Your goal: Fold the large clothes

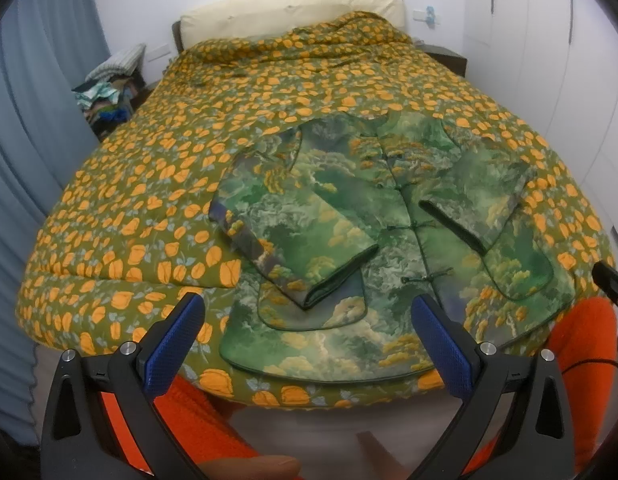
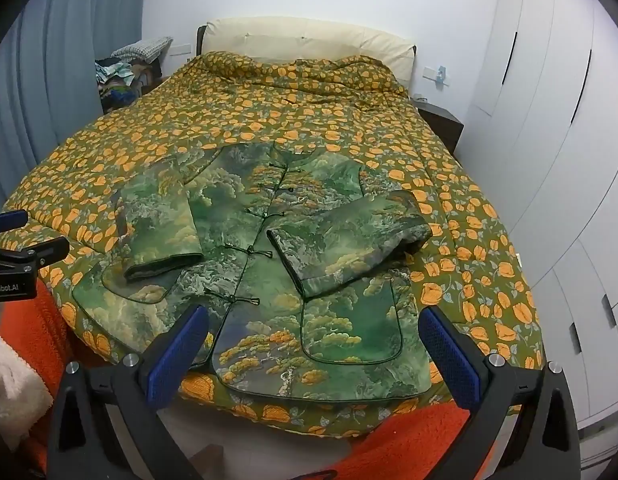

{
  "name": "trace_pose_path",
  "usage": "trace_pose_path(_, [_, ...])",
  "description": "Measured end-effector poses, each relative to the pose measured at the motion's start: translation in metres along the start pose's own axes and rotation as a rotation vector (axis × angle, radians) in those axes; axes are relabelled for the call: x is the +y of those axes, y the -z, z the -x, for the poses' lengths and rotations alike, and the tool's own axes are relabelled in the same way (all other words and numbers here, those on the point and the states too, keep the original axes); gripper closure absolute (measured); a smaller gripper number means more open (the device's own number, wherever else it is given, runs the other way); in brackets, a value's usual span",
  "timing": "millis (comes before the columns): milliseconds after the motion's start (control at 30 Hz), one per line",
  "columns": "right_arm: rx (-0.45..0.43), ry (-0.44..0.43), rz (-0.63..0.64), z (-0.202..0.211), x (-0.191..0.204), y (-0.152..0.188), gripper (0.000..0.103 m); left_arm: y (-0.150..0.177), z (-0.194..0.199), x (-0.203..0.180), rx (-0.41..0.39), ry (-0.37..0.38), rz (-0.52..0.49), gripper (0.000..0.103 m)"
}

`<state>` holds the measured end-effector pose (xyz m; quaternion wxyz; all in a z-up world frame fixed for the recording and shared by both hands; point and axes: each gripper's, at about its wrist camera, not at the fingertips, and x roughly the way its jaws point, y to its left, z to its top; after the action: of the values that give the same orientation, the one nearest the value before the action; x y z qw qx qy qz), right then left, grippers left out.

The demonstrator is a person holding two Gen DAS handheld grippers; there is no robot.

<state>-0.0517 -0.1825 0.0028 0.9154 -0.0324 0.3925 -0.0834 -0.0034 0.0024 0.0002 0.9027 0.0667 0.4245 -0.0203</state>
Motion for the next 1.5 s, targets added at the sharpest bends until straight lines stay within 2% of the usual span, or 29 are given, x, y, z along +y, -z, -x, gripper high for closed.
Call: trace_pose_path(1500, [0.012, -0.002, 0.003, -0.0007, 0.0003, 0.0042, 0.0, 0.0028, 0.0022, -0.0027, 0.005, -0.004, -0.014, 0.0])
